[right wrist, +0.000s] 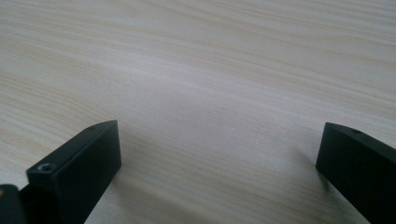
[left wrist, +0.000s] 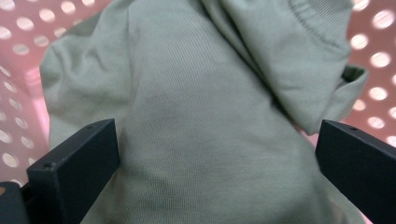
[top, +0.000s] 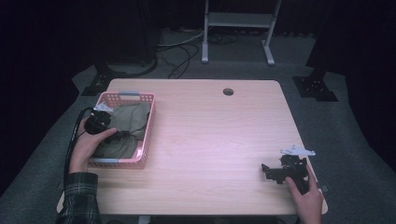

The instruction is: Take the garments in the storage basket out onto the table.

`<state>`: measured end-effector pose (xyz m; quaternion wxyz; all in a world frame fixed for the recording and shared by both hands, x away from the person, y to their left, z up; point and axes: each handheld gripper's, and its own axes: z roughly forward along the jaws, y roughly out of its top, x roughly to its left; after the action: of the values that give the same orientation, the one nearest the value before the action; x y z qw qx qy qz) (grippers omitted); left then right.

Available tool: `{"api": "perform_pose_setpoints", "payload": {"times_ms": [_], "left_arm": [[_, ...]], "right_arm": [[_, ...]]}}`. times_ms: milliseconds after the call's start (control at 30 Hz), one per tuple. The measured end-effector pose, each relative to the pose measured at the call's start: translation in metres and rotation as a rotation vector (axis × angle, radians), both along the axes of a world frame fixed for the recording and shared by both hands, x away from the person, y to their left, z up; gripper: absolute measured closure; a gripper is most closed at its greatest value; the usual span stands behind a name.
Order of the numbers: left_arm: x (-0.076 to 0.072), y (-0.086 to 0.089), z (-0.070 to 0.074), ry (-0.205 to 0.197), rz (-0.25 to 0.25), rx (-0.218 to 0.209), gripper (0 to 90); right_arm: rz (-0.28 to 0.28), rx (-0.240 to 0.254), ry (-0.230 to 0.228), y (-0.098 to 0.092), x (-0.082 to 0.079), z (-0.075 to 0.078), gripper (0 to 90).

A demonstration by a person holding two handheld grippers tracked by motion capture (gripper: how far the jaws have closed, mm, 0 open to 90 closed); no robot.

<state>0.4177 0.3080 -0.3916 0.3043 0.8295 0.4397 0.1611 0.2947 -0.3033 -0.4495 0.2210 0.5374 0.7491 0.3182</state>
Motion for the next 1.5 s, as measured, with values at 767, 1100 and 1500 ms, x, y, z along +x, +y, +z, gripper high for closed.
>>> {"api": "perform_pose_setpoints", "payload": {"times_ms": [767, 1100, 1500], "left_arm": [[0.007, -0.009, -0.017, 0.046, 0.008, 0.097, 0.0], [0.010, -0.010, -0.023, 0.062, 0.021, 0.121, 0.0], [0.010, -0.014, -0.024, 0.061, 0.034, 0.148, 1.0]], "right_arm": [[0.000, 0.000, 0.000, 0.000, 0.000, 0.000, 0.0], [0.000, 0.000, 0.000, 0.000, 0.000, 0.000, 0.0], [0.000, 0.000, 0.000, 0.000, 0.000, 0.000, 0.0]]}}
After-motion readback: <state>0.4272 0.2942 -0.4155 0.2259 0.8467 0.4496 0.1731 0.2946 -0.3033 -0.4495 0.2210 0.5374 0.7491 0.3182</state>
